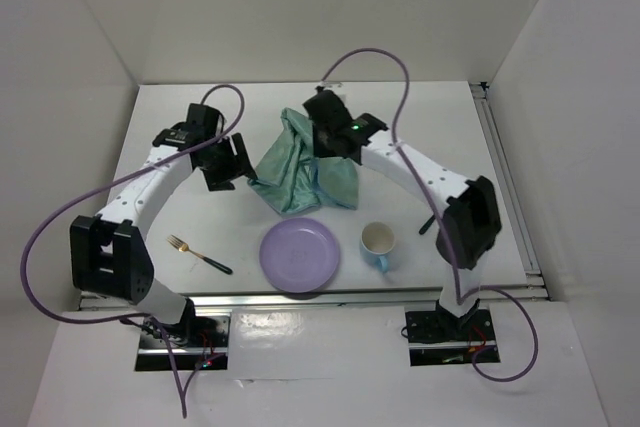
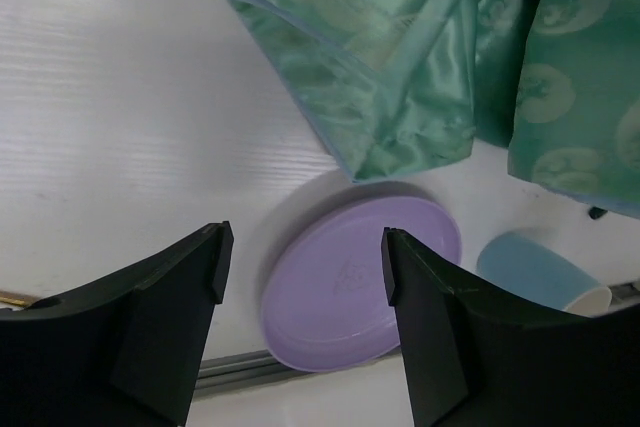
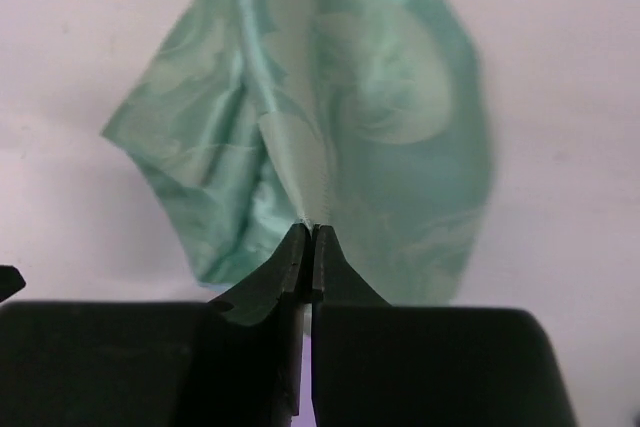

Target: Set the dinner table for one person

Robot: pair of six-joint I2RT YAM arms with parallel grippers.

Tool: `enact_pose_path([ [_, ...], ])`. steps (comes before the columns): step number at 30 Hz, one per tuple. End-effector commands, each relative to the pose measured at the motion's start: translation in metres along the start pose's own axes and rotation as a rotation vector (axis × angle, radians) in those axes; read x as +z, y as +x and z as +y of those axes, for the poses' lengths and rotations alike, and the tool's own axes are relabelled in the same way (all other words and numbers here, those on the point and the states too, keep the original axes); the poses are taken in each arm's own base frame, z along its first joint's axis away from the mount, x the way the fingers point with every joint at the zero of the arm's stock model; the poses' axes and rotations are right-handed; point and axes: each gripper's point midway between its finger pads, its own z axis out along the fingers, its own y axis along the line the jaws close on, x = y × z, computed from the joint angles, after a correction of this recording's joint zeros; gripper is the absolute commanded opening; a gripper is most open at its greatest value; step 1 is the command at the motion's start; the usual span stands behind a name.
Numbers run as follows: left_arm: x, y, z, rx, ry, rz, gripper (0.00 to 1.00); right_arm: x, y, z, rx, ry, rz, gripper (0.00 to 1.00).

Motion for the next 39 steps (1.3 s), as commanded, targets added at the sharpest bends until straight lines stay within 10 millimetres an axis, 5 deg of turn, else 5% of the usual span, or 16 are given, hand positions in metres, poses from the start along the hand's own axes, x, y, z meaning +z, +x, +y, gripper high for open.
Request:
enact_pose_path([
  [1,0.024,0.022,-0.026,-0.027,0.09,0.088,0.78,-0.018,-0.013,-0.032,0.04,-0.026,-0.067,0.0],
  [3,0.034,0.032,-0.04,-0.019,0.104,0.111,0.8,-0.02,-0.009,-0.057,0.069,-0.034,-0.055,0.0],
  [8,0.068,0.03,-0.057,-0.106,0.03,0.116,0.77,-0.019,-0.006,-0.079,0.137,-0.056,-0.042,0.0],
  [15,0.074,0.017,-0.042,-0.378,-0.017,-0.018,0.79,-0.019,-0.005,-0.084,0.149,-0.067,-0.023,0.0],
  [17,0.08,0.001,-0.044,-0.366,0.047,-0.048,0.68,-0.018,-0.008,-0.085,0.156,-0.074,-0.029,0.0],
  [22,0.099,-0.005,-0.029,-0.344,0.02,0.004,0.73,-0.021,-0.018,-0.093,0.166,-0.078,-0.04,0.0],
  [25,0.106,-0.007,-0.039,-0.325,0.088,0.002,0.78,-0.021,-0.018,-0.094,0.162,-0.088,-0.036,0.0],
  [39,0.135,-0.018,-0.036,-0.293,0.052,0.003,0.75,-0.027,-0.03,-0.104,0.183,-0.086,-0.064,0.0],
])
